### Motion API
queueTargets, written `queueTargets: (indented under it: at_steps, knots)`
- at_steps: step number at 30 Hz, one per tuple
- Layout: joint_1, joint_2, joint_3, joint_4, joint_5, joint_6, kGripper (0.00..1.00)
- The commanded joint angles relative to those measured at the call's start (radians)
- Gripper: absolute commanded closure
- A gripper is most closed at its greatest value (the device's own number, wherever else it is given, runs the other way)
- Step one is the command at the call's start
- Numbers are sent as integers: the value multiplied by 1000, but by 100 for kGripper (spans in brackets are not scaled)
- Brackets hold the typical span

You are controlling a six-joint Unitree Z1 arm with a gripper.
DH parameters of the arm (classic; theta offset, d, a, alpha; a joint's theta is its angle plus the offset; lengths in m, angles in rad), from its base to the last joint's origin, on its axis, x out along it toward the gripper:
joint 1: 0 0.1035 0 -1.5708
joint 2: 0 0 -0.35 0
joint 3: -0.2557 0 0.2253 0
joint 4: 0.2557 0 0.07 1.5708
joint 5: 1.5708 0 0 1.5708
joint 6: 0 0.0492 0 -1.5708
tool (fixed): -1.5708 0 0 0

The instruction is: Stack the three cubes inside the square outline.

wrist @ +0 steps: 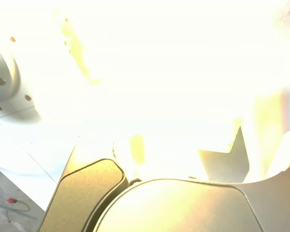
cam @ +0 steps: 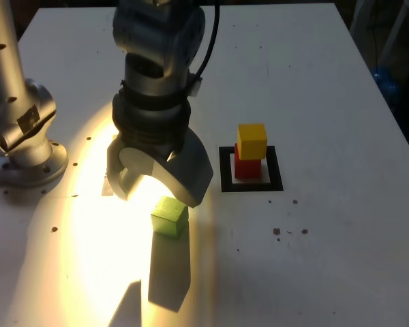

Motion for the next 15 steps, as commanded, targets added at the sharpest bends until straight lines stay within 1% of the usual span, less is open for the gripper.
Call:
queueTargets:
  at_steps: [1,7,10,12,15]
  knots:
    - [-6,16,6,-17,-7,-2,6]
    - [-17,51,22,-65,-22,-2,11]
    - [-17,60,23,-76,-26,-2,16]
    - [-17,66,23,-79,-29,-2,22]
    - [-17,74,25,-81,-30,-6,35]
